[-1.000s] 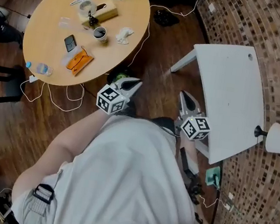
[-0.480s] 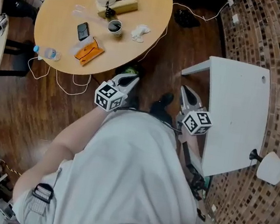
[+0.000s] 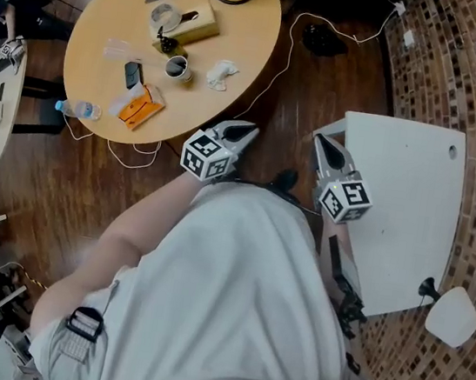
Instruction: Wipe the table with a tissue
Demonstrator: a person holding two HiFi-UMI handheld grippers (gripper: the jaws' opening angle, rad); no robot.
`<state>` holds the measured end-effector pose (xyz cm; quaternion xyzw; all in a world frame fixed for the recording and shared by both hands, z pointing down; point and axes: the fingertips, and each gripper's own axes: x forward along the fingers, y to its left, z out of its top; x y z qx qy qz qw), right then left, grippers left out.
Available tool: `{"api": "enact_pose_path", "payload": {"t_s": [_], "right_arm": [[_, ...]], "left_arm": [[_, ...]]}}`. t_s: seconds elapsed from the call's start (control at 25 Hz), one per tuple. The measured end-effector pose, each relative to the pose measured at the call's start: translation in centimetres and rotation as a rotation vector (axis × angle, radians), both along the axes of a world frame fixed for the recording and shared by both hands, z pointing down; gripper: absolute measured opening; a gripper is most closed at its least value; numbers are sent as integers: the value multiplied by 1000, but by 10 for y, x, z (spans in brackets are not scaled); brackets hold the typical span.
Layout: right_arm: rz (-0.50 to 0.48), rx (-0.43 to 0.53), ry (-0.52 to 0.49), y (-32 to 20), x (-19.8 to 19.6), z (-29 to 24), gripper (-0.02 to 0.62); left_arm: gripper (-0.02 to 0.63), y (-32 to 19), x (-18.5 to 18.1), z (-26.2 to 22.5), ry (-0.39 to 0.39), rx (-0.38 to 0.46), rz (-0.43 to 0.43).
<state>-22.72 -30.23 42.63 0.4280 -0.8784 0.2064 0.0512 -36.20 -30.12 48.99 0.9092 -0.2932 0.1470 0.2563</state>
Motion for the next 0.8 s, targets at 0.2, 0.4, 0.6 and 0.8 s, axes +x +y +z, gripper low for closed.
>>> {"api": "enact_pose_path", "payload": {"t_s": [0.2,0.4,0.6,0.8], "right_arm": [[-10,-4,-6,-20,41,1,8],[-12,-32,-14,-35,68,13,8],[-19,-58,-29,-52,66,18,8],[-45,-65,-25,-65,45,16,8]], "left_arm": [[6,-22,26,5,-45,-2,-27],[6,-36,25,10,-77,-19,-99],[7,-44,10,22,-132,-31,-124],[8,-60,-13,30,-205,0,-127]]}}
